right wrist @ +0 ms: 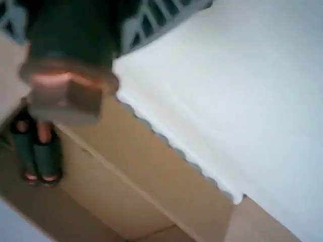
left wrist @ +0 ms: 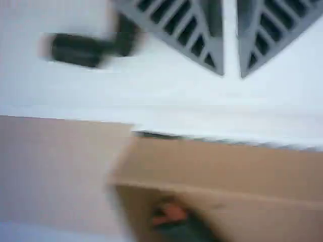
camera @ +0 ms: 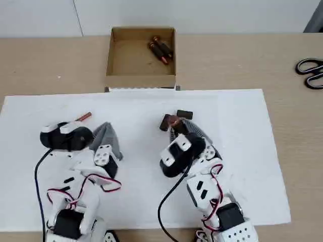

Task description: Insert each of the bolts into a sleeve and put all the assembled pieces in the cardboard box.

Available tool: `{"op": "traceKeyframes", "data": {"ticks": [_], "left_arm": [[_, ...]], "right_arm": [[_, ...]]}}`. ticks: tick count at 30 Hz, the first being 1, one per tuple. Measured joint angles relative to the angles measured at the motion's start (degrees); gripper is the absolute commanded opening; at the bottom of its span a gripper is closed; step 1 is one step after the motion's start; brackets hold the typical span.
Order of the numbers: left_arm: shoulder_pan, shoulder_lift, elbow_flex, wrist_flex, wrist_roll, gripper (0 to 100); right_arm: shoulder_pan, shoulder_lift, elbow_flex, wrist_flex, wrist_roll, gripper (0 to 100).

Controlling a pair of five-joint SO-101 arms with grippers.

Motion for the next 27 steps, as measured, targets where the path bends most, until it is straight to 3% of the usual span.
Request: {"op": "traceKeyframes", "data": {"ticks": [4,14,21,27], "left_arm": [[-5.63,0.18,8.62,-7.12,-5.45,1],[-5.01,4.57,9.76,-8.35,-9.58,1],[-5.01,7.56,9.76,-8.35,-9.58,1],[-5.01,9.58,9.76,-8.35,-9.58,1]], "right_arm": [[1.23,0.00,-1.58,0.00,-0.44,0.2],[1.76,9.05,-11.34,-0.62,-0.09,0.2],[1.67,38.33,-32.70,-8.62,-0.09,0.2],[2.55,68.66,-56.18,-9.23,-0.09,0.2]]}}
